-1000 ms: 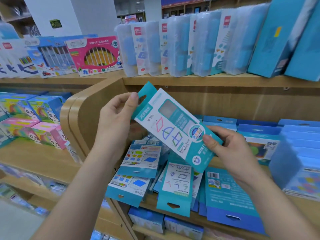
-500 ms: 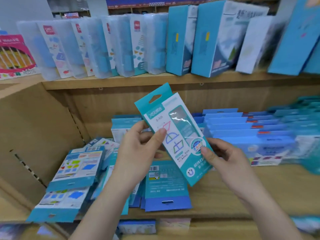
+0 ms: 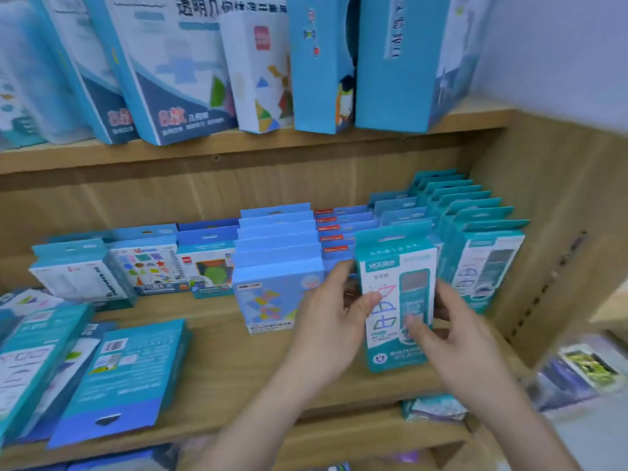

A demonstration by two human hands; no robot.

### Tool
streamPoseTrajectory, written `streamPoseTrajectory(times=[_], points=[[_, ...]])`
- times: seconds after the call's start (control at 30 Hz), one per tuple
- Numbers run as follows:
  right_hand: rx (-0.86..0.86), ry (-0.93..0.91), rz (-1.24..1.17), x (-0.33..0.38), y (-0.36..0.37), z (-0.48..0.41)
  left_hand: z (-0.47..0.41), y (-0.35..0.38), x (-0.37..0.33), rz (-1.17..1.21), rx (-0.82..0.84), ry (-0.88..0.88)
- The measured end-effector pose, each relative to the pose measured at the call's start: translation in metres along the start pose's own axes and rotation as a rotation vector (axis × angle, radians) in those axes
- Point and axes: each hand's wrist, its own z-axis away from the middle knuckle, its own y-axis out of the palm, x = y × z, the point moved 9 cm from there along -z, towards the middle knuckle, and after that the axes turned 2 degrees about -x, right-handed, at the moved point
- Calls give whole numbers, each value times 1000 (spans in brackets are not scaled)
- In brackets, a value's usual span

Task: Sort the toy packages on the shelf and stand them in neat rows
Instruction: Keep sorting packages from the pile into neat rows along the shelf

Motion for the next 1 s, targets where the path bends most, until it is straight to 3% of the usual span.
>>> streamPoseTrajectory(times=[0.3, 0.4, 0.6, 0.83, 1.0], points=[[-125, 31, 251, -59, -73, -25, -44, 125, -13, -284, 75, 140], [-196, 12, 354, -62, -81, -28, -55, 143, -10, -325, 23, 188], [-382, -197, 541, -46, -93, -35, -60, 172, 0, -453, 50, 193], [-331, -298, 671, -50, -87, -52, -60, 197, 5, -708, 140, 58], [-338, -316, 666, -51, -90, -53, -58, 204, 8, -953, 194, 88]])
